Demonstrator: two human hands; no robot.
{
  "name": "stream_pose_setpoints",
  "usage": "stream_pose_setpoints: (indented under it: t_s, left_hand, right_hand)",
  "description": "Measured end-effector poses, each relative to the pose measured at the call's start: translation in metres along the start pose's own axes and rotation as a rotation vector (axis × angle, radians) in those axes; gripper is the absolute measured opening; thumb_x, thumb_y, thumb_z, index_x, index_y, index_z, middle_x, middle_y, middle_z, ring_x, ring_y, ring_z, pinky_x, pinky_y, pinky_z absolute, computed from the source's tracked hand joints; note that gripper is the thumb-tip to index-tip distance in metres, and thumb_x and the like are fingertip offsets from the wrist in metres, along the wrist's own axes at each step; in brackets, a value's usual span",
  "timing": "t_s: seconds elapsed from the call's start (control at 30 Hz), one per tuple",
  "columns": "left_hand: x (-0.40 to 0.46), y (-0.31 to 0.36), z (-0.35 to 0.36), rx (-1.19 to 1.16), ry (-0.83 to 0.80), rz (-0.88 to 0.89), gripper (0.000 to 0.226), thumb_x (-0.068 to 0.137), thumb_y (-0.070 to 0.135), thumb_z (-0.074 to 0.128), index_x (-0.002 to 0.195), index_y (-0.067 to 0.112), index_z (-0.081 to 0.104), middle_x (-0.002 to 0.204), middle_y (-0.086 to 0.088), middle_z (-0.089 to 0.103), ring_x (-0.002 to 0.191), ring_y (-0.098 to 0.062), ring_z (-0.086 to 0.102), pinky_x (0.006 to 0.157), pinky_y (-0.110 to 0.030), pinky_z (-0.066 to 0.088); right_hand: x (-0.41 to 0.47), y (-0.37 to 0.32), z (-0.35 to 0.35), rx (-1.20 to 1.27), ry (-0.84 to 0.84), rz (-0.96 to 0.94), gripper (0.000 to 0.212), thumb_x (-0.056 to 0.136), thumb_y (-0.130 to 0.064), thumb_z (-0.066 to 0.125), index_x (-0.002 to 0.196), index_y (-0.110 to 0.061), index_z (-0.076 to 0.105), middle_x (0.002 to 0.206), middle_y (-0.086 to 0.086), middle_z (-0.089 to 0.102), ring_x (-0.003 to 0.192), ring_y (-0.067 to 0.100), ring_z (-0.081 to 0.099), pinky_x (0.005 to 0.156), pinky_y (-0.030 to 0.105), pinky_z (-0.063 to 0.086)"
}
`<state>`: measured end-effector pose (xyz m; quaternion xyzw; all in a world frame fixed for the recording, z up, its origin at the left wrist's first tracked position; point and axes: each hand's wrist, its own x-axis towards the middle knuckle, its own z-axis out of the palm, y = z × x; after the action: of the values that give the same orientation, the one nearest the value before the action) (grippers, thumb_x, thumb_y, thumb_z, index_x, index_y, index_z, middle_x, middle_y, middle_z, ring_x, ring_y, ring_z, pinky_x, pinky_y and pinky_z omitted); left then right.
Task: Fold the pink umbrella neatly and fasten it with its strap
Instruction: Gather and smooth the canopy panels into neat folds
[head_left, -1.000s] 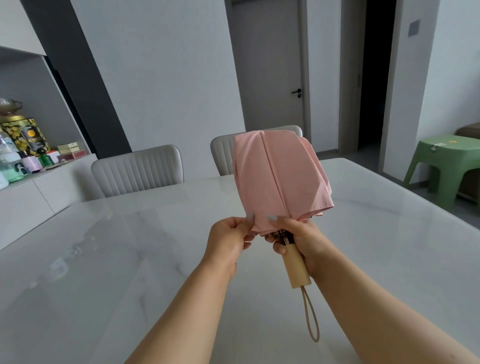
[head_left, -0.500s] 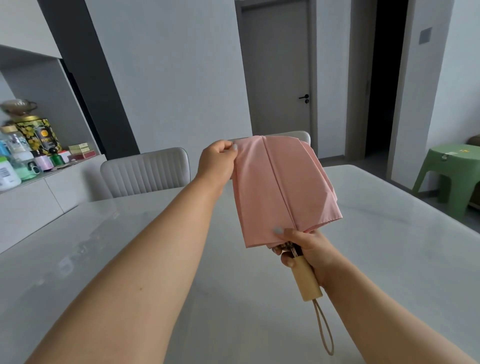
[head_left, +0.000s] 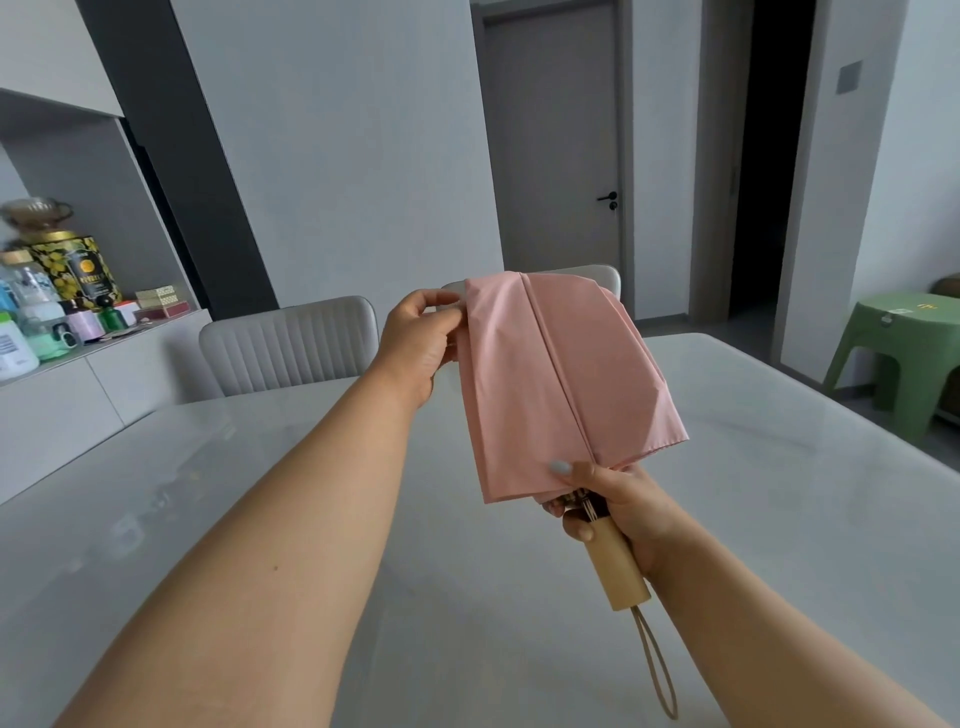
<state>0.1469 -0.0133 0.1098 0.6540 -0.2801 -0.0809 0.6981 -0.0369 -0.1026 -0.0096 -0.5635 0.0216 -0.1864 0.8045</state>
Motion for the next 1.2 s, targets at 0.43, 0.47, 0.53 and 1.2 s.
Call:
stream_pose_setpoints:
  t_s: [0.43,0.47,0.53,1.2]
  left_hand:
    - [0.007,0.007,-0.015,-0.251,-0.128,-0.223,0.011,0.087,0.021,0.071,0.09,0.012,0.065,0.078,0.001,0.065,0.076,-0.016,0.062,0.069,-0.028,0.053]
    - [0.007,0.007,-0.017,-0.298,-0.123,-0.25,0.009,0.088,0.02,0.071,0.09,0.012,0.067,0.079,0.002,0.066,0.076,-0.014,0.063,0.067,-0.027,0.054]
    - [0.006,0.007,-0.02,-0.37,-0.133,-0.3,0.006,0.089,0.018,0.067,0.09,0.013,0.068,0.08,0.002,0.066,0.073,-0.013,0.064,0.063,-0.026,0.055]
    - [-0.003,0.036,0.007,0.312,0.104,0.099,0.038,0.086,0.038,0.072,0.065,0.013,0.052,0.067,0.003,0.053,0.062,-0.012,0.047,0.059,-0.023,0.039]
  right_hand:
    - [0.0,0.002,0.0,0.005,-0.024,0.001,0.026,0.071,-0.011,0.069,0.089,0.004,0.059,0.065,0.014,0.059,0.053,0.018,0.051,0.036,0.021,0.037]
    - [0.0,0.002,0.001,0.013,-0.026,0.004,0.026,0.07,-0.011,0.069,0.089,0.004,0.059,0.065,0.015,0.059,0.052,0.017,0.051,0.036,0.021,0.036]
    - [-0.001,0.001,0.002,0.038,-0.036,0.009,0.033,0.065,-0.014,0.074,0.088,0.003,0.059,0.065,0.015,0.057,0.051,0.017,0.05,0.035,0.021,0.036]
    - [0.001,0.003,0.0,-0.006,-0.003,0.012,0.047,0.057,-0.023,0.08,0.091,0.003,0.06,0.066,0.014,0.059,0.054,0.018,0.052,0.037,0.022,0.039]
